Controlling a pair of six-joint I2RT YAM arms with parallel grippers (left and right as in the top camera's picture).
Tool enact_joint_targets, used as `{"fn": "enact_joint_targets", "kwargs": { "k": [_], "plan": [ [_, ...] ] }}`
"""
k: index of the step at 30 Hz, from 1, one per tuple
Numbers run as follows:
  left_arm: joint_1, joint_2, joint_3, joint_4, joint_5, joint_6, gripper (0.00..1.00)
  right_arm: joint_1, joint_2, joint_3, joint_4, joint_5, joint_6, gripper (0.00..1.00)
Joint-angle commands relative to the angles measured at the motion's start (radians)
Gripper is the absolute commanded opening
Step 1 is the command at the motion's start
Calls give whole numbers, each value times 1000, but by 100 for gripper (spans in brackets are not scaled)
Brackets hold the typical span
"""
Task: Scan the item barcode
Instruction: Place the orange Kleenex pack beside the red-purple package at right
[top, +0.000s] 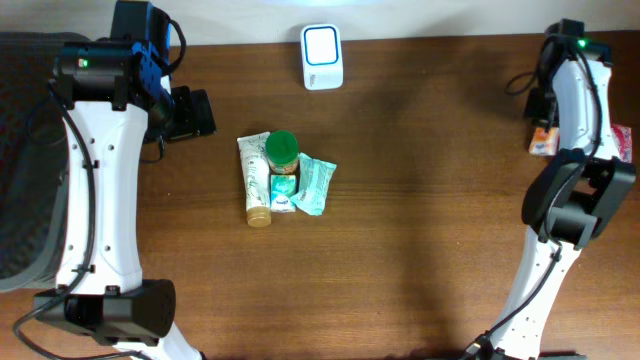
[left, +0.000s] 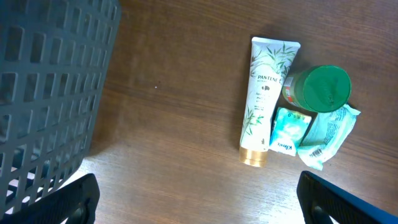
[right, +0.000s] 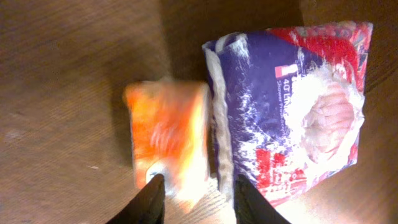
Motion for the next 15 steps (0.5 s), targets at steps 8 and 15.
{"fn": "enact_joint_targets", "kwargs": {
  "k": [8, 15],
  "plan": [
    [2, -8, 2, 1, -8, -10, 99, 138, -191, -11, -126, -241, 24, 99],
    [2, -8, 2, 1, -8, -10, 99, 472, -171, -14, -188, -737, 24, 99]
  ]
}}
